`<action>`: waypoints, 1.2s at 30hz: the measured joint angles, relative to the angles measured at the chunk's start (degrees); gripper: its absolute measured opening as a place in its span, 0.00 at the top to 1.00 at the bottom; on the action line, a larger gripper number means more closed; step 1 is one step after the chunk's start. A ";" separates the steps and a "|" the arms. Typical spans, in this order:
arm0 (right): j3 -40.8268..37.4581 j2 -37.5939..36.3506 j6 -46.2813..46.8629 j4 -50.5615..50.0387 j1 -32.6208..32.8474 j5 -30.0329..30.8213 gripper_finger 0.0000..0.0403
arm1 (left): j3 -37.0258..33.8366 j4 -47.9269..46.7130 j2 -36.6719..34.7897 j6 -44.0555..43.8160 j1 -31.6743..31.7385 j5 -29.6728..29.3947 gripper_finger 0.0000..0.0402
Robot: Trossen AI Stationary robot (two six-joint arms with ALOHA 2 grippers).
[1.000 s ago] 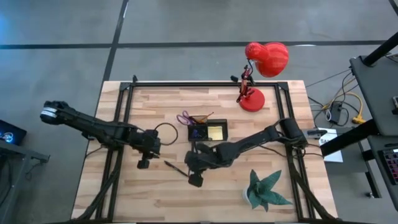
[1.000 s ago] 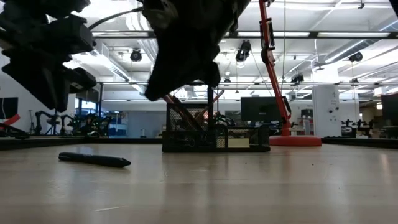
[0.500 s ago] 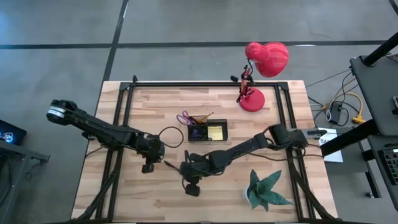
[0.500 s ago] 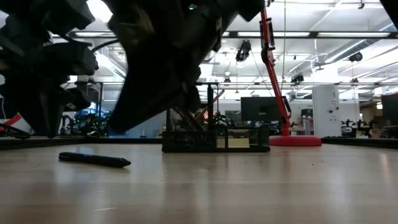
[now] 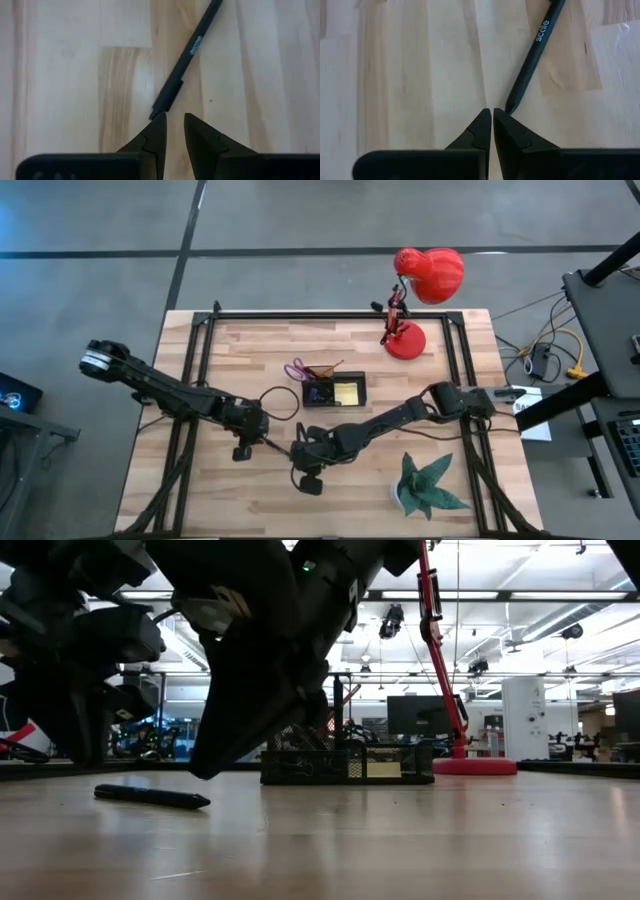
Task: Pick and place office supplies into organizer
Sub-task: Put the black pen into the black desk organizer
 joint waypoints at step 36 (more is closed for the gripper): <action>-3.85 0.74 0.36 4.07 -0.14 4.53 0.97 | -0.83 1.05 0.04 2.54 0.04 -1.34 0.87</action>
